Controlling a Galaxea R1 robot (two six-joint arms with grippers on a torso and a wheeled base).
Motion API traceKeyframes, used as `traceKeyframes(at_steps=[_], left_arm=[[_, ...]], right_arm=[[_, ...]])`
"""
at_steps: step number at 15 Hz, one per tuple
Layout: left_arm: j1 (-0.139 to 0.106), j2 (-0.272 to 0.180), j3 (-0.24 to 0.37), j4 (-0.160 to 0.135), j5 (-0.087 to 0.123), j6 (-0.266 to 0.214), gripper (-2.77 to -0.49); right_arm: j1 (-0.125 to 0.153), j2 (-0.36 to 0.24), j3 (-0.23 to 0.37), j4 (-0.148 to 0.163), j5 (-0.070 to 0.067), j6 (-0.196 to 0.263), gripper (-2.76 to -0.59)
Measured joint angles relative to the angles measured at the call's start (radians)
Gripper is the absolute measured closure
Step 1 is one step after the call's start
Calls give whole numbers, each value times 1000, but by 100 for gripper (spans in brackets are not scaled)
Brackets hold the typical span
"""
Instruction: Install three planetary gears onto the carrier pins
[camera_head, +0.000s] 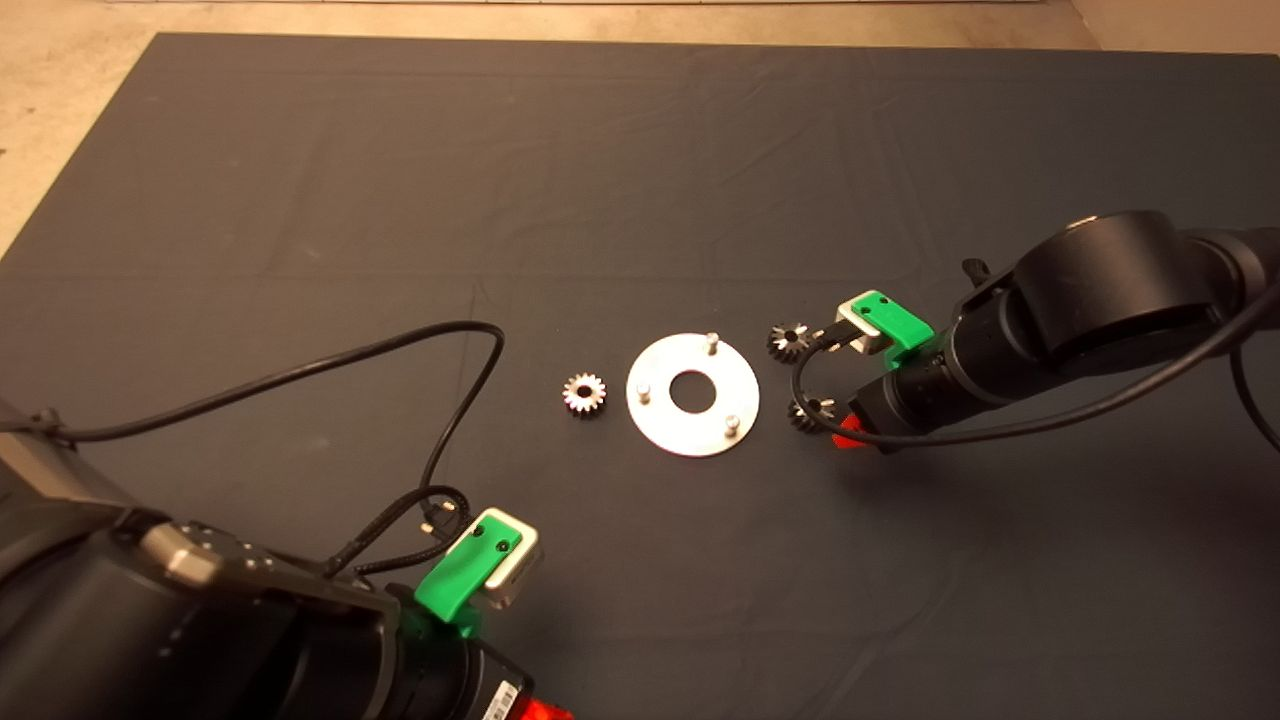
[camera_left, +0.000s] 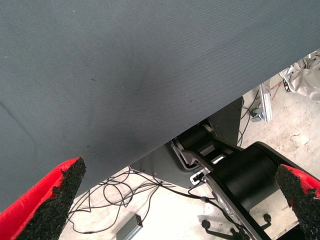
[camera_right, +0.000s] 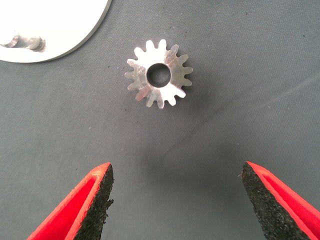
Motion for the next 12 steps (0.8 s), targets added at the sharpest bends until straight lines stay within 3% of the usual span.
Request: traceKeyframes(at_steps=[5, 12], left_arm=[[0, 2, 0, 0, 0, 0, -277], [0, 2, 0, 0, 0, 0, -277]], right_arm=[[-40, 6, -2, -74, 0, 0, -189], [-74, 10, -31, -130, 0, 0, -189]])
